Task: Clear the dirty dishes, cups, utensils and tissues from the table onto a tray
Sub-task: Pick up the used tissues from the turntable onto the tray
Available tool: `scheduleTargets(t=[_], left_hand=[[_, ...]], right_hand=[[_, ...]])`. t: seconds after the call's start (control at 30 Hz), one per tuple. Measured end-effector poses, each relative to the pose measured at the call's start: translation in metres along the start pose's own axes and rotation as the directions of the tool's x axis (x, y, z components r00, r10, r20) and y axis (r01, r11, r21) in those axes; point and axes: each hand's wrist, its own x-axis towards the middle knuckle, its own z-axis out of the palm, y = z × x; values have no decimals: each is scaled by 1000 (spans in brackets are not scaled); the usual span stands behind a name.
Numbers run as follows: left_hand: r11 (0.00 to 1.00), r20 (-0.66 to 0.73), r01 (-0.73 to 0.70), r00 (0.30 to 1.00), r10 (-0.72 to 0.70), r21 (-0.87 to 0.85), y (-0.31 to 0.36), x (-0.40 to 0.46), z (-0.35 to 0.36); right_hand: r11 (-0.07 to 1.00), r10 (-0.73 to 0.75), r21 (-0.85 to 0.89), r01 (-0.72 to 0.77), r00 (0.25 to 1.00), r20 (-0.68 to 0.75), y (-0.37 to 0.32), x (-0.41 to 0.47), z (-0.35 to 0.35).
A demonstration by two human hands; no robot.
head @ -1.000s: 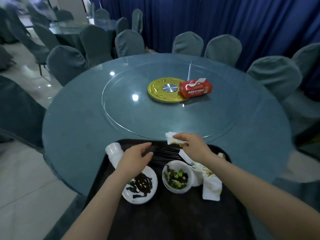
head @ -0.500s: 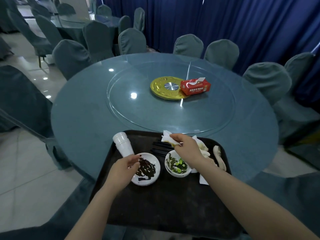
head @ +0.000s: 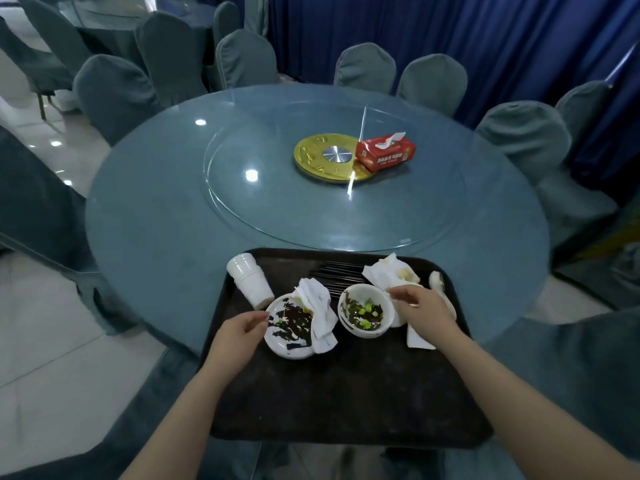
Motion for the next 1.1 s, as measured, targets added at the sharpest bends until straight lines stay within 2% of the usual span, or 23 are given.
scheduleTargets(t=[0.1,0.2,0.3,0.43,0.57,0.67,0.83,0.97,1.1], left_hand=[[999,-2,24,1000,-24,-39,2,-1,9],[999,-1,34,999,-34,-33,4,-10,19],[999,-20,51,999,-51,1,4,-24,27],[995,-95,96,991,-97,-21,5,-47,42],[991,-107,117,987,-123,-59,11,-73,72],[988,-83,136,986,-142,-77,14,-87,98],[965,-82,227,968,-238,-129,6,-111,139],[944,-103,303,943,-317,-131,-9,-137,163],[907,-107,386,908,-406,-168,-24,-163,172]], right_hand=[[997,63,-35,-65,997,-46,23,-10,-21],[982,131,-130,-135,991,-42,47,-20,-40],[970,190,-152,-189,982,-10,73,-27,-49],[946,201,-268,-181,978,47,106,-29,-57],[857,164,-495,-143,986,-1,138,-40,-66],[880,208,-441,-176,978,24,163,-50,-72],[974,190,-160,-158,960,207,185,-54,-74],[980,163,-138,-140,971,173,192,-49,-72],[982,165,-121,-142,965,205,191,-52,-69]])
